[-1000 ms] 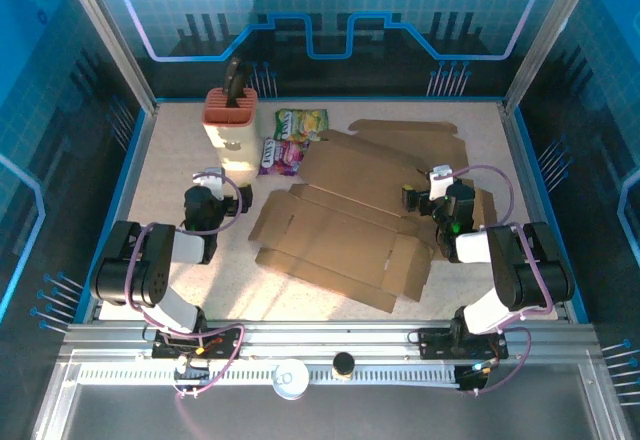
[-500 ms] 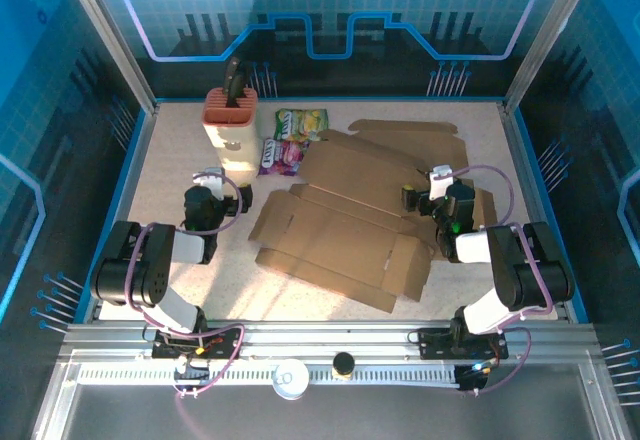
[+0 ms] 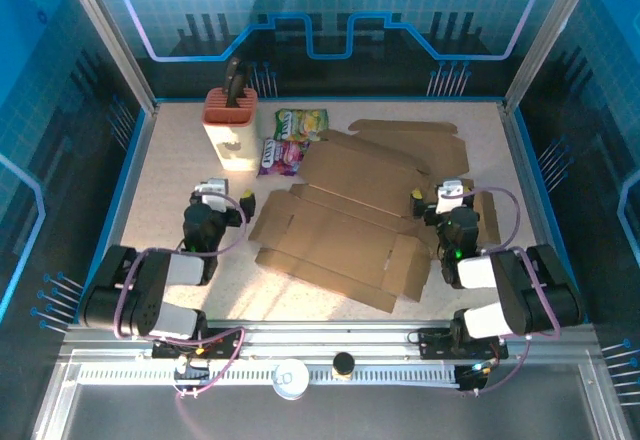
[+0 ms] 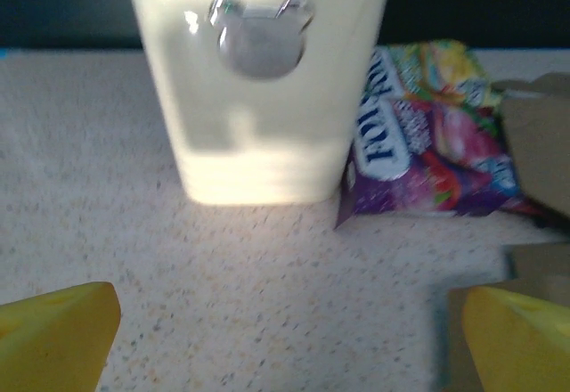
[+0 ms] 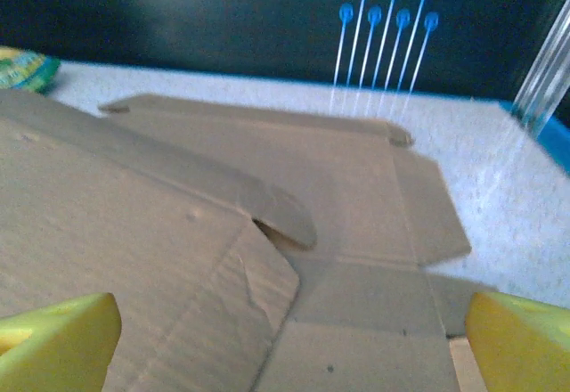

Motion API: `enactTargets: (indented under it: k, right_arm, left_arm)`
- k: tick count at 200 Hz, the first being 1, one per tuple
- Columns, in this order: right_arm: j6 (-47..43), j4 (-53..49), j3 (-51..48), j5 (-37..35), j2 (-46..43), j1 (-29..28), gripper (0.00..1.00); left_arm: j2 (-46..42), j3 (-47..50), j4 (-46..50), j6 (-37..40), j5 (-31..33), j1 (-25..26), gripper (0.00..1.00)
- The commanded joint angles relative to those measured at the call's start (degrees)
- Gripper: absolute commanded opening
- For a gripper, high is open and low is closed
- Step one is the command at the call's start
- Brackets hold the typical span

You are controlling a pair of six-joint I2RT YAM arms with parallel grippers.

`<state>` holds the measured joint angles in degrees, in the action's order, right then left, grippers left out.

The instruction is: Fold the paper box

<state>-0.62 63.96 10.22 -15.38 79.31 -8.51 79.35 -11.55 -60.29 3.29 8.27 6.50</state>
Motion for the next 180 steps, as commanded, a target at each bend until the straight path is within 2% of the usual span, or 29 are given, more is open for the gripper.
enactTargets:
  k: [1,14,23,30,34,40,49,56,69,83,90,99,125,151,163,180]
  right_arm:
    - [-5.6,1.4,-0.5,-10.2,-9.2,-5.9,1.00]
    - [-5.0,-9.0,2.0,-15.0,-21.0,-9.9,1.00]
    - [2.0,-29.2,8.4,-17.4,-31.3,-11.4,1.00]
    - [11.5,-48.0,15.3,-13.8,-37.5,-10.3,1.00]
    - [15.6,-56.5,18.7,-9.2,-39.9,-9.1,1.00]
    - [20.7,-64.8,22.1,-1.2,-42.8,-7.4,1.00]
    - [30.1,-70.4,24.3,7.0,-46.1,-5.5,1.00]
    - [36.1,-72.9,24.6,12.9,-48.4,-4.0,1.00]
    - [41.3,-77.0,26.7,24.5,-50.3,-2.9,1.00]
    - [46.4,-92.0,31.8,21.9,-49.3,-7.4,1.00]
    - [48.6,-98.3,33.2,18.5,-48.7,-11.5,1.00]
    - [51.0,-102.8,33.5,15.4,-48.1,-17.0,0.93]
    - [59.4,-105.3,31.3,5.8,-45.6,-33.2,0.79]
    - [66.8,-101.6,28.8,-5.2,-41.1,-49.5,0.79]
    - [69.2,-98.4,28.2,-8.2,-38.2,-54.6,0.79]
    - [70.6,-97.0,29.2,-10.7,-34.2,-58.7,0.80]
  left_arm:
    - [-5.5,1.4,-2.1,6.6,10.4,7.7,0.99]
    - [-11.2,0.0,3.0,9.9,17.9,15.8,0.99]
    - [-15.4,-3.9,10.9,10.0,23.7,21.1,0.99]
    - [-18.2,-9.2,21.5,6.4,31.9,24.7,0.99]
    - [-19.7,-13.6,31.6,1.2,36.2,26.3,0.99]
    - [-21.7,-20.5,50.5,-12.3,39.3,26.5,0.99]
    - [-23.3,-29.3,76.2,-36.2,37.2,25.1,0.99]
    - [-23.8,-32.1,85.0,-48.3,33.3,24.1,0.99]
    - [-24.9,-31.8,85.3,-51.1,14.8,21.1,0.97]
    - [-24.2,-31.8,91.6,-58.5,7.7,22.2,0.84]
    - [-23.8,-31.3,94.1,-61.0,6.7,23.5,0.81]
    - [-24.0,-29.9,96.3,-64.3,6.1,24.9,0.78]
    - [-27.8,-22.5,92.3,-70.6,1.6,25.9,0.70]
    - [-31.9,-16.6,87.6,-75.5,-0.8,25.8,0.67]
    - [-32.7,-15.2,86.8,-76.6,-1.2,25.8,0.67]
    - [-33.0,-13.1,85.2,-78.4,-2.4,25.8,0.67]
